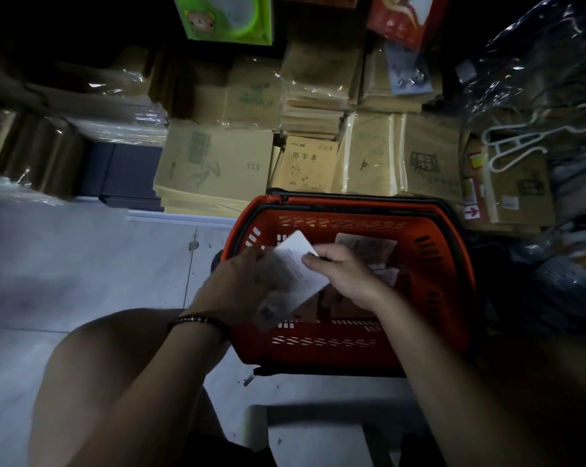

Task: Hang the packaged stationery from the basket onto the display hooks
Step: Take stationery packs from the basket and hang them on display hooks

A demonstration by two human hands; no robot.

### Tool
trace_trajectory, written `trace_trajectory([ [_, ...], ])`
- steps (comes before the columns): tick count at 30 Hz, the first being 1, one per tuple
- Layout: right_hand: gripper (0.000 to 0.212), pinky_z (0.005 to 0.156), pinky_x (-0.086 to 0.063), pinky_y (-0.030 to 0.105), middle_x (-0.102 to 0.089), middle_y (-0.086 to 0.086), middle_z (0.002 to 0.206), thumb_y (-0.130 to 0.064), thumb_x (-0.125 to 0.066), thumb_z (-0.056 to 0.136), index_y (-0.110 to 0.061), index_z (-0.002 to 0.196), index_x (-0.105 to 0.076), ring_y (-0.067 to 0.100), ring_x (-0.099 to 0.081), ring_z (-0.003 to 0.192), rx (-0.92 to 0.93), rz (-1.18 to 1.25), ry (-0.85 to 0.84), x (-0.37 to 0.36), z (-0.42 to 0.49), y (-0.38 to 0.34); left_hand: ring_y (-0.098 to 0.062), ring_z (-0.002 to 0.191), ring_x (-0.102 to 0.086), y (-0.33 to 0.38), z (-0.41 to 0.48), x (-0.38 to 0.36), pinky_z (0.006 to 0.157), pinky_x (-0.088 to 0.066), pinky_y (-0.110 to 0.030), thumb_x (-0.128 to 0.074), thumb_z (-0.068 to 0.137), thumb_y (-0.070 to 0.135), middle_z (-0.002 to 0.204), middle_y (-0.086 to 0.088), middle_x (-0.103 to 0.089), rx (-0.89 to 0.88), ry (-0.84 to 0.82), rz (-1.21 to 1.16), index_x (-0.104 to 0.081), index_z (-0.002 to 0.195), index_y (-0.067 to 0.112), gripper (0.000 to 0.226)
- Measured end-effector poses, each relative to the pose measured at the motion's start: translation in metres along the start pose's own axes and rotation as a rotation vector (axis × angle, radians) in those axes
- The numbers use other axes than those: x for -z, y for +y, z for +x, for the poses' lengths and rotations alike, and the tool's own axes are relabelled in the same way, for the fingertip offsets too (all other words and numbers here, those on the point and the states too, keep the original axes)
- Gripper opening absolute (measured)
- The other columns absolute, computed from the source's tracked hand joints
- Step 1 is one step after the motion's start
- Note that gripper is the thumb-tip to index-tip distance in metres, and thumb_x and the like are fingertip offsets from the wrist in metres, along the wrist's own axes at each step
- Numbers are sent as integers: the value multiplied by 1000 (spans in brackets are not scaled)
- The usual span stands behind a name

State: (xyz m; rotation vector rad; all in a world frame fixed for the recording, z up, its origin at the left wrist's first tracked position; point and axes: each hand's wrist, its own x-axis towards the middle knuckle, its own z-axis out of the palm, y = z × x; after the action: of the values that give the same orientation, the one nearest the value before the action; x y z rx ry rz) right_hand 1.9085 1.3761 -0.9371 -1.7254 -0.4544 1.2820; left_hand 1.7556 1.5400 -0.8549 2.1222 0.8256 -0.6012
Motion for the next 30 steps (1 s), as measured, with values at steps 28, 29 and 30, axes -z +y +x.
trace_trajectory([
  [28,53,99,-56,44,-62,12,140,-15,-76,93,-12,142,-59,28,-65,120,-444,27,289,-77,89,110,-38,111,-71,-5,4,27,84,-65,-55,-56,107,14,129,-11,-68,317,239,-1,-47,136,19,31],
  [29,48,98,-58,42,-65,10,137,-11,-76,92,-14,138,-63,23,-67,117,-396,34,299,-74,84,108,-38,110,-71,-4,4,28,84,-65,-55,-56,107,15,128,-11,-68,316,237,-2,-47,136,19,30],
  [30,47,96,-59,35,-67,3,133,-10,-75,91,-19,136,-64,13,-67,114,-350,27,306,-70,75,104,-37,110,-71,-3,3,28,85,-65,-56,-55,107,15,128,-11,-68,315,233,-7,-48,135,18,29],
])
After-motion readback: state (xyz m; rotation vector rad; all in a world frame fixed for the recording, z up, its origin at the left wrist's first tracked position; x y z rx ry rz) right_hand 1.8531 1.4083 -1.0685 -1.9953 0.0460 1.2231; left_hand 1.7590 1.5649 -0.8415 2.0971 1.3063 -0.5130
